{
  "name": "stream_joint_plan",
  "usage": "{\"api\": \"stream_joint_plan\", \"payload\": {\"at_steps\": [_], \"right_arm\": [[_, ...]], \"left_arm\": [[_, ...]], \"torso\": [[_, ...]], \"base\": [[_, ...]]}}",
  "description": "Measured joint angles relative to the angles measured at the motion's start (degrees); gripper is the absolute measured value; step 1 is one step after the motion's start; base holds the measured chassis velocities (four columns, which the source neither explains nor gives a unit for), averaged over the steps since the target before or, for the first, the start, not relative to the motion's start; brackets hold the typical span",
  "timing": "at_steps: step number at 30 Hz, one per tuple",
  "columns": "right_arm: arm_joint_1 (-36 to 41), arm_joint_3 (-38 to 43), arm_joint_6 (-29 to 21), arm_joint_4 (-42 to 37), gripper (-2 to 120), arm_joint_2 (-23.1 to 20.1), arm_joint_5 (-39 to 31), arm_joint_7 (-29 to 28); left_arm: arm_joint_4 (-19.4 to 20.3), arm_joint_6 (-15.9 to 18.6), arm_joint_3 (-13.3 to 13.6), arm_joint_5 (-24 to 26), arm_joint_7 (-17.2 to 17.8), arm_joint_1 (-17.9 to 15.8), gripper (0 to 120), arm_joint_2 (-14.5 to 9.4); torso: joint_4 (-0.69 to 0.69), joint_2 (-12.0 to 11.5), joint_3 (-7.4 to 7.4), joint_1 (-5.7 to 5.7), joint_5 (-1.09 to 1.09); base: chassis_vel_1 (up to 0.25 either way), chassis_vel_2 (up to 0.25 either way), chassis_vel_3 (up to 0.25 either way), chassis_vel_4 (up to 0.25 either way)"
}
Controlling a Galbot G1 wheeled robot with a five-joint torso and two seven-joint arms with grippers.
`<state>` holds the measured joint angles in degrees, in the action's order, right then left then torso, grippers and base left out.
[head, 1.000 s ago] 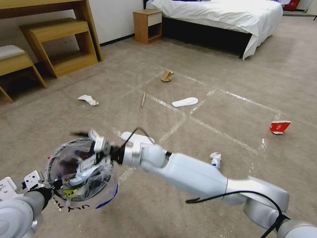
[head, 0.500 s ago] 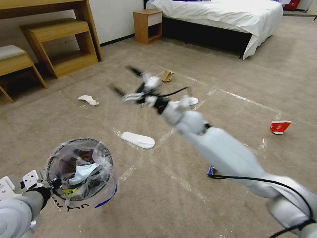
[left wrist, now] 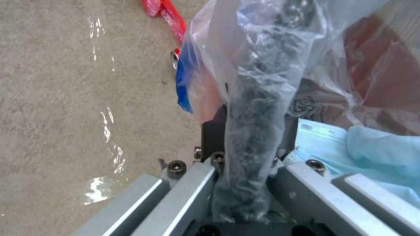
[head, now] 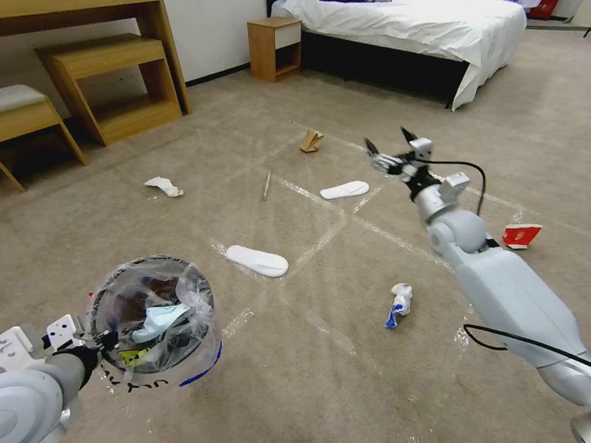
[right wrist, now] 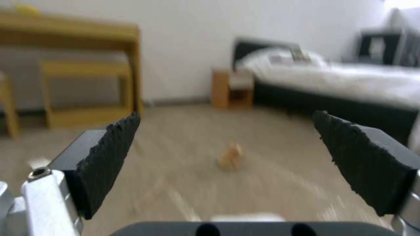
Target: Pick up the trash bin and place the garbage on the floor into it.
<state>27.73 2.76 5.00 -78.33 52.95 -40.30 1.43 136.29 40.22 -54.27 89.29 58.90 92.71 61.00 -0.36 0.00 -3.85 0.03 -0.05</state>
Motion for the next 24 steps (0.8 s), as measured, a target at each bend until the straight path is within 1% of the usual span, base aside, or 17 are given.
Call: {"api": "stream_joint_plan", "payload": {"at_steps": [5,6,8,9,10,13,14,16,17,18,19,21,24], "right_arm": [[-0.09,-0.98,-2.92,6.68,100,0.78,1.08,1.31],[-0.09,-0.98,-2.92,6.68,100,0.78,1.08,1.31],[-0.54,-2.89,-3.94,12.8,100,2.3,2.95,1.88],[-0.74,-3.33,-4.13,14.64,100,2.83,3.75,1.91],[-0.74,-3.33,-4.13,14.64,100,2.83,3.75,1.91],[-1.51,-4.44,-3.46,20.74,100,5.21,5.7,2.71],[-1.51,-4.44,-3.46,20.74,100,5.21,5.7,2.71],[-1.85,-4.81,-4.13,24.81,100,7.89,7.01,1.79],[-1.89,-4.86,-4.39,25.26,100,8.26,7.12,1.5],[-2.01,-5.03,-4.75,27.1,100,9.7,7.58,0.89],[-2.01,-5.03,-4.75,27.1,100,9.7,7.58,0.89],[-2.01,-5.2,-4.42,29.45,100,11.41,8.47,0.74],[-1.87,-5.17,-4.61,31.0,100,12.61,8.99,0.26]], "left_arm": [[0.0,0.0,-0.02,0.0,-0.11,0.09,0,-0.18],[0.0,0.0,-0.02,0.0,-0.11,0.09,0,-0.18],[0.0,0.0,-0.03,-0.01,-0.16,0.22,0,-0.24],[0.0,0.0,-0.03,-0.03,-0.18,0.23,0,-0.27],[0.0,0.0,-0.03,-0.03,-0.18,0.23,0,-0.27],[-0.02,0.0,0.03,-0.06,-0.24,0.25,0,-0.3],[-0.02,0.0,0.03,-0.06,-0.24,0.25,0,-0.3],[-0.15,0.04,0.25,-0.26,-0.32,0.29,0,-0.27],[-0.16,0.04,0.28,-0.3,-0.33,0.29,0,-0.25],[-0.19,0.06,0.36,-0.38,-0.35,0.33,0,-0.19],[-0.19,0.06,0.36,-0.38,-0.35,0.33,0,-0.19],[-0.2,0.08,0.58,-0.47,-0.36,0.29,0,-0.18],[-0.2,0.09,0.77,-0.51,-0.39,0.26,0,-0.24]], "torso": [[0.01,0.0,0.0,0.0,-0.01],[0.01,0.0,0.0,0.0,-0.01],[0.01,0.0,0.0,0.0,0.0],[0.01,0.0,0.0,0.0,0.01],[0.01,0.0,0.0,0.0,0.01],[0.01,0.0,0.0,0.0,-0.02],[0.01,0.0,0.0,0.0,-0.02],[0.01,0.0,0.0,0.0,-0.02],[0.01,0.0,0.0,0.0,-0.03],[0.01,0.0,0.0,0.0,-0.04],[0.01,0.0,0.0,0.0,-0.04],[0.02,0.0,0.0,0.0,-0.01],[0.01,0.0,0.0,0.0,-0.05]], "base": [[0.0,0.0,0.0,0.0],[0.0,0.0,0.0,0.0],[0.0,0.0,0.0,0.0],[0.0,0.0,0.0,0.0],[0.0,0.0,0.0,0.0],[0.0,0.0,0.0,0.0],[0.0,0.0,0.0,0.0],[0.0,0.0,0.0,0.0],[0.0,0.0,0.0,0.0],[0.0,0.0,0.0,0.0],[0.0,0.0,0.0,0.0],[0.0,0.0,0.0,0.0],[0.0,0.0,0.0,0.0]]}}
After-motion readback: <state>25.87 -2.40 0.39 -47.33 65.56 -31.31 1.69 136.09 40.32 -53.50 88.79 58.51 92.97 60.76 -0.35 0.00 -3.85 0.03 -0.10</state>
